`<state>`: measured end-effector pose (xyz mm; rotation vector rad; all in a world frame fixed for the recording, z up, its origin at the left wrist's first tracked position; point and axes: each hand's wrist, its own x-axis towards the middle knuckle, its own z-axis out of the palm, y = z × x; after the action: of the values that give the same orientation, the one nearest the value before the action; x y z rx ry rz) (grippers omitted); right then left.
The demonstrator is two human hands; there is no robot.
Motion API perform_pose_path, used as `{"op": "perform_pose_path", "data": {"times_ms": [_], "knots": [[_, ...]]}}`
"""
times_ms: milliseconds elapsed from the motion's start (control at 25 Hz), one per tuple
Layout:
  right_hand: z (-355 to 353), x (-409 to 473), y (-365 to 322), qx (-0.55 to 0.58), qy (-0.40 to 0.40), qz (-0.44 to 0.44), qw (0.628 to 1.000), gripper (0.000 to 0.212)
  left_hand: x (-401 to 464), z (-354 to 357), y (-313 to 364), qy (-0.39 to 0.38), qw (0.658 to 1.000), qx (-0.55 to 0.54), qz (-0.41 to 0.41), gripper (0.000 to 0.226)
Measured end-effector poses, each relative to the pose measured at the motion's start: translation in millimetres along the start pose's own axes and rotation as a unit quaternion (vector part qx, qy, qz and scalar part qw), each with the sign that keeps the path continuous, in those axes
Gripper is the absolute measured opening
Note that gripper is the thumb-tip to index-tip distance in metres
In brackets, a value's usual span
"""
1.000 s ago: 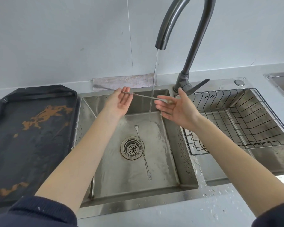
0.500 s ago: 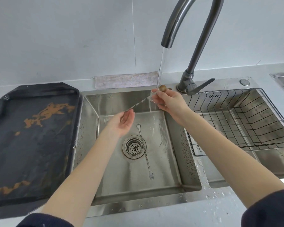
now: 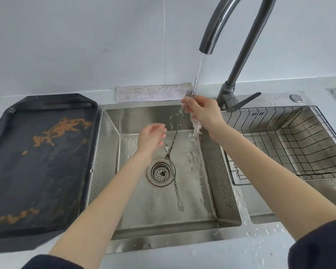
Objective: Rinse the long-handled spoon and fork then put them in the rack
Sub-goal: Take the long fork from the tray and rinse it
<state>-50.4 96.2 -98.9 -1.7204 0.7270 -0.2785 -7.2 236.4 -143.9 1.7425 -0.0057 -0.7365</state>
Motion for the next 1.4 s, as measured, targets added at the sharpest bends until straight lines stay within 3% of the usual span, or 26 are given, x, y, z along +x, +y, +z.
{"op": "perform_pose_path", "data": {"times_ms": [80, 200, 320, 640, 760, 880, 1080, 1400], "knots": [[0, 0, -2, -0.012, 0.003, -0.019, 1.0, 0.02, -1, 10, 18, -0.026, 0.984, 0.126, 0.123, 0.032], [-2, 1, -8, -0.01, -0.009, -0.038, 0.999, 0.018, 6, 26, 30, -0.048, 0.958, 0.209, 0.189, 0.033], [-8, 3, -14, -0.023, 0.005, -0.056, 0.998, 0.02, 8, 36, 38, -0.037, 0.97, 0.148, 0.188, 0.031], [-17, 0, -29, 0.027, -0.013, -0.09, 0.995, 0.02, 7, 44, 47, -0.042, 0.957, 0.176, 0.225, 0.028], [-18, -2, -31, 0.016, -0.007, -0.098, 0.995, 0.014, 9, 42, 46, -0.05, 0.963, 0.133, 0.23, 0.022], [-18, -6, -31, 0.003, -0.01, -0.088, 0.996, 0.025, 12, 41, 43, -0.051, 0.961, 0.128, 0.239, 0.021], [-18, -6, -31, 0.016, -0.016, -0.115, 0.993, 0.01, 9, 37, 54, -0.017, 0.937, 0.219, 0.271, 0.028], [-25, -5, -41, 0.043, 0.028, -0.121, 0.991, 0.017, 6, 40, 58, -0.098, 0.943, 0.194, 0.252, 0.028]]}}
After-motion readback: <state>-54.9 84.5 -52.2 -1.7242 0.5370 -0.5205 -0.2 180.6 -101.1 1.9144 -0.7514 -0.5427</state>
